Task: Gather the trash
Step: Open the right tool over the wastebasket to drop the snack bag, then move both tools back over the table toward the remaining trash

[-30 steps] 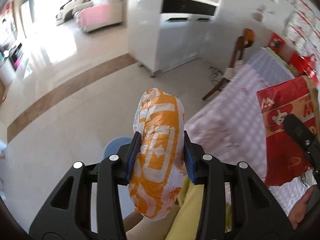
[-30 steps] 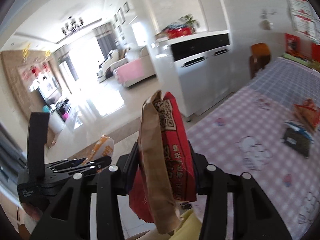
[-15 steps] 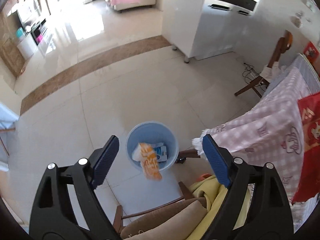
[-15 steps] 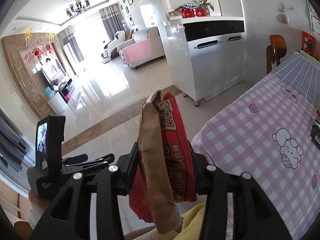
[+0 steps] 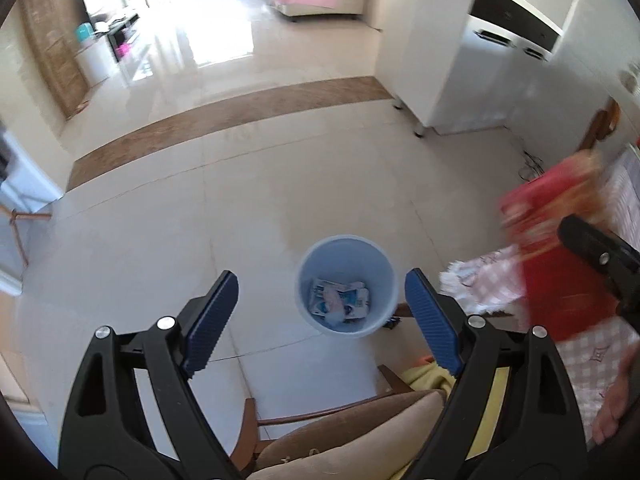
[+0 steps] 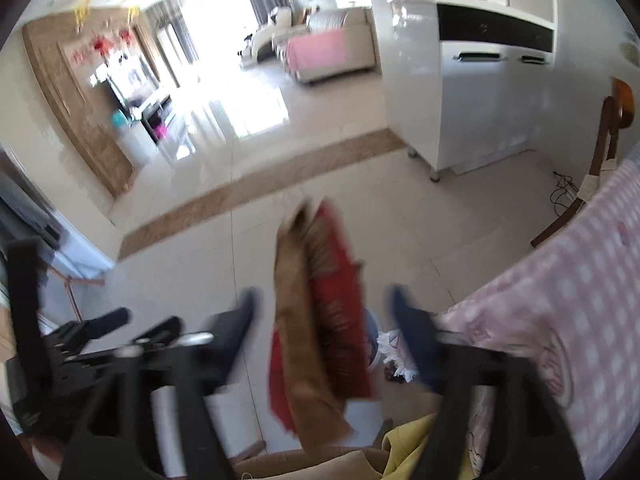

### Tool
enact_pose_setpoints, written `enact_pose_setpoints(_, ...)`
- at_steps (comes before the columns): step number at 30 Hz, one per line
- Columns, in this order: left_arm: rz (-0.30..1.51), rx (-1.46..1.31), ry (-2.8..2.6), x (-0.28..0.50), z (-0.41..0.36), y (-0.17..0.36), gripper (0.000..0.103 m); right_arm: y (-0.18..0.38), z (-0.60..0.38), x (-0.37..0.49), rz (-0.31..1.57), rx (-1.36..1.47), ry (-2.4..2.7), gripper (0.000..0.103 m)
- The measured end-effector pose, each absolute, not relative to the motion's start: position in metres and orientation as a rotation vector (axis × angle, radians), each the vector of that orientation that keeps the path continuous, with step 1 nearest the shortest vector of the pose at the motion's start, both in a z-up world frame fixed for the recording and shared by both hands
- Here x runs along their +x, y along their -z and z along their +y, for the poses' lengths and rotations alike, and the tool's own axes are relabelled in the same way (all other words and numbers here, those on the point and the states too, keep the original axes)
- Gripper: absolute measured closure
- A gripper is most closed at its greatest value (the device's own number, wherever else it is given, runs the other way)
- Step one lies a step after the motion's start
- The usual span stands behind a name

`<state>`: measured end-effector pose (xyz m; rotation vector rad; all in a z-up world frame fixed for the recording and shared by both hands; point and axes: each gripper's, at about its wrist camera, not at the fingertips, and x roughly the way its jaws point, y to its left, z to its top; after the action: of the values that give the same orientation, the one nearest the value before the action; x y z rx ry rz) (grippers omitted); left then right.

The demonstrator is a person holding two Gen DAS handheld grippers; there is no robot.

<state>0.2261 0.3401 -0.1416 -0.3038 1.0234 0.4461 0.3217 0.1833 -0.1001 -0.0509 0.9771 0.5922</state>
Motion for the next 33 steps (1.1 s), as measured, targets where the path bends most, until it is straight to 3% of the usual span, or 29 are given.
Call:
enact_pose_setpoints(14,0.951,-0.283,-0.405,0.213,0.32,0.112,0.019,0.082,0.175,0.288,0.925,-0.117,-0.614,0.026)
enact_pose_setpoints(33,0.875,-0.142,-0.155,0.239,0.193,0.07,0.019,0.025,0.025,0.256,0.793,0.01,-0.445,0.022)
